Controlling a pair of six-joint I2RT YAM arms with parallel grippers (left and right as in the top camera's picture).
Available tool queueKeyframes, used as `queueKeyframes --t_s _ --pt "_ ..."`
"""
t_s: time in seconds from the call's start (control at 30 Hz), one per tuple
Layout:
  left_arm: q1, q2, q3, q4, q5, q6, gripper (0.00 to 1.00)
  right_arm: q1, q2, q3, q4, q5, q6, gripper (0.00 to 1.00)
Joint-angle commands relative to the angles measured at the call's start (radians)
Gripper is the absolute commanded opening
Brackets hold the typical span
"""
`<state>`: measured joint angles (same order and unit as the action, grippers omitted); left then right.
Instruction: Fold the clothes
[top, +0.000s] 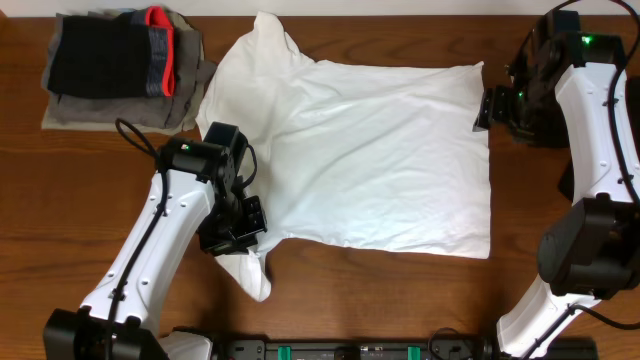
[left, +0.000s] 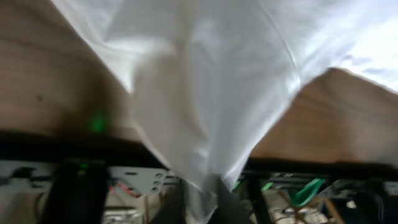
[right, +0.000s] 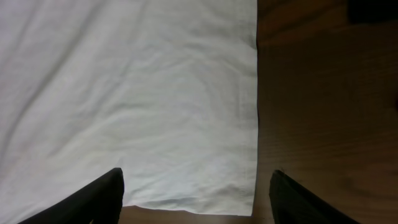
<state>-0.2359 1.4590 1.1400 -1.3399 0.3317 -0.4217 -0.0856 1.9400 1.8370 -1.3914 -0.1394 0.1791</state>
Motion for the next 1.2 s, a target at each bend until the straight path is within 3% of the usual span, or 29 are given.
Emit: queueKeyframes --t_s 0.0,0.03,0.1,0.37,0.77,1.0,1.17 --pt "0.004 -0.001 0.005 0.035 0.019 0.001 0.77 -0.004 -0.001 -0.003 -0.004 -0.004 0.024 0.72" --pt "0.004 -0.001 0.005 0.054 0.019 0.001 0.89 -0.005 -0.001 -0.003 -0.003 0.004 0.031 0.72" --pt "0.004 0.0 0.005 0.079 0.019 0.001 0.95 -0.005 -0.002 -0.003 0.005 0.01 0.034 0.72" --pt "0.003 0.0 -0.021 -0.007 0.019 -0.017 0.96 -0.005 -0.005 -0.003 0.105 0.008 0.027 0.77" --pt "-0.097 -0.148 -0.362 0.156 -0.011 -0.439 0.81 -0.005 -0.005 -0.003 0.222 0.0 0.003 0.79" --pt "-0.182 -0.276 -0.533 0.367 -0.011 -0.456 0.64 -0.005 -0.004 -0.003 0.229 0.0 -0.001 0.79" --pt "-0.208 -0.264 -0.62 0.479 -0.045 -0.456 0.61 0.005 -0.004 -0.003 0.23 -0.016 -0.002 0.8"
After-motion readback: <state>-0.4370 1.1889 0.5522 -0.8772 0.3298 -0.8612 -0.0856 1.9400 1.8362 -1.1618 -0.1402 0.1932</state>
